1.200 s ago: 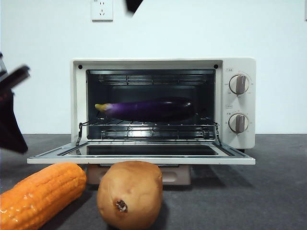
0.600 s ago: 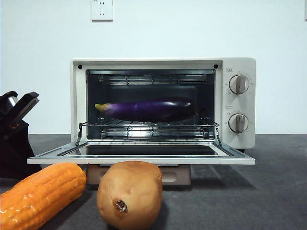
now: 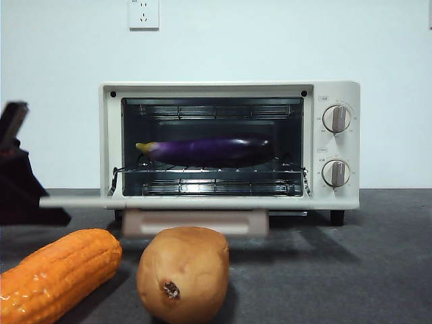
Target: Take the eggplant from the table,put the eggplant in the oven
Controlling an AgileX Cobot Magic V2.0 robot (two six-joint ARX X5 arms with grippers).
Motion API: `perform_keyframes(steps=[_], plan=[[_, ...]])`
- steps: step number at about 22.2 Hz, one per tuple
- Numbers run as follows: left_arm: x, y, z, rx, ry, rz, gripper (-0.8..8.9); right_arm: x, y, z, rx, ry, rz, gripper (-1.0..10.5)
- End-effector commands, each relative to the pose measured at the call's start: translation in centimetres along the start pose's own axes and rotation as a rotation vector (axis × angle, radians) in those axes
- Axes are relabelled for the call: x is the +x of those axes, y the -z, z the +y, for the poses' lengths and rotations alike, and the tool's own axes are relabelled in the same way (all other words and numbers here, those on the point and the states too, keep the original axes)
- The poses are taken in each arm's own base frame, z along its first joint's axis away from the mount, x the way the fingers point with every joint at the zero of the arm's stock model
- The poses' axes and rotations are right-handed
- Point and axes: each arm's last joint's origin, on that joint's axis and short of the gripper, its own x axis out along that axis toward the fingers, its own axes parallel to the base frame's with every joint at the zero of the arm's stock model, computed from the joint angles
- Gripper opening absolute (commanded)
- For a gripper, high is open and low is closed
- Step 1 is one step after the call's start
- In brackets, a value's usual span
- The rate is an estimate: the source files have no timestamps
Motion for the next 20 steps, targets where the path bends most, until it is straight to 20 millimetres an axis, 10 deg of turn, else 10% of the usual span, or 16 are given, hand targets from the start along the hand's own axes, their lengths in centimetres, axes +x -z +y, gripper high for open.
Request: perform_keyframes(steps=[1, 20], plan=[[-0.2, -1.0, -0.4, 0.019, 0.091, -0.005, 0.04, -0.2, -0.4, -0.1, 0.031, -0.007, -0.009, 0.0], [-3.5, -10.8, -7.4, 0.199, 0.206, -0.141, 0.04, -0.1, 0.4, 0.3, 0.067, -0.044, 0.057, 0.0]])
